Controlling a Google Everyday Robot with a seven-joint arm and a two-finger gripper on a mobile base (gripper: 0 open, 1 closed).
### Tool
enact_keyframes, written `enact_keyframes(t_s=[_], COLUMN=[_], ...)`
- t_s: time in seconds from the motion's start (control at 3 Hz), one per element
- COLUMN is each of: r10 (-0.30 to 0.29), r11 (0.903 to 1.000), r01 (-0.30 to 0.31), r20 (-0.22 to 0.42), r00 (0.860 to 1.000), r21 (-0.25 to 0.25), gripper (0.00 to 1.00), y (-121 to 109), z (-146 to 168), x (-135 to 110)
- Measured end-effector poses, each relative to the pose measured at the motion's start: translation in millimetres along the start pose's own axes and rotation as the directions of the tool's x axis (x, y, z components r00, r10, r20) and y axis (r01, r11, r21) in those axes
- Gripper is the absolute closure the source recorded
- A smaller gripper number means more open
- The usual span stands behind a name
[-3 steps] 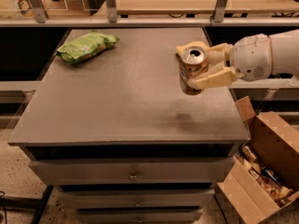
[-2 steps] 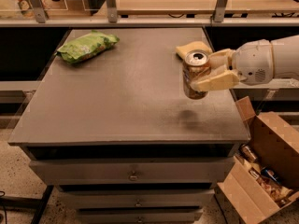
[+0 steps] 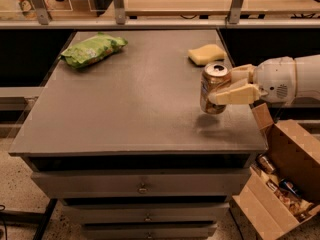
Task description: Place orange can upright
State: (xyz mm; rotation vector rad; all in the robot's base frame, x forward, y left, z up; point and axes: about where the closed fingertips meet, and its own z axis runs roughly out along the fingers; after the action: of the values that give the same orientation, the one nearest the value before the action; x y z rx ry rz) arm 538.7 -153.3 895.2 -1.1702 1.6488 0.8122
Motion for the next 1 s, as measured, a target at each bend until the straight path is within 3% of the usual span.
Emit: enact_keyframes(t_s=[0.33, 1.0], r10=[0.043, 0.057], r11=[0.9991, 0.9983], r01=[-0.043, -0.056], r20=[0.032, 0.077], r00=[0.999, 0.995], r21=[0.007, -0.014], gripper=[0.82, 0.36], y=[0.1, 2.5], z=[-1.3, -0.3], x=[7.6, 23.0])
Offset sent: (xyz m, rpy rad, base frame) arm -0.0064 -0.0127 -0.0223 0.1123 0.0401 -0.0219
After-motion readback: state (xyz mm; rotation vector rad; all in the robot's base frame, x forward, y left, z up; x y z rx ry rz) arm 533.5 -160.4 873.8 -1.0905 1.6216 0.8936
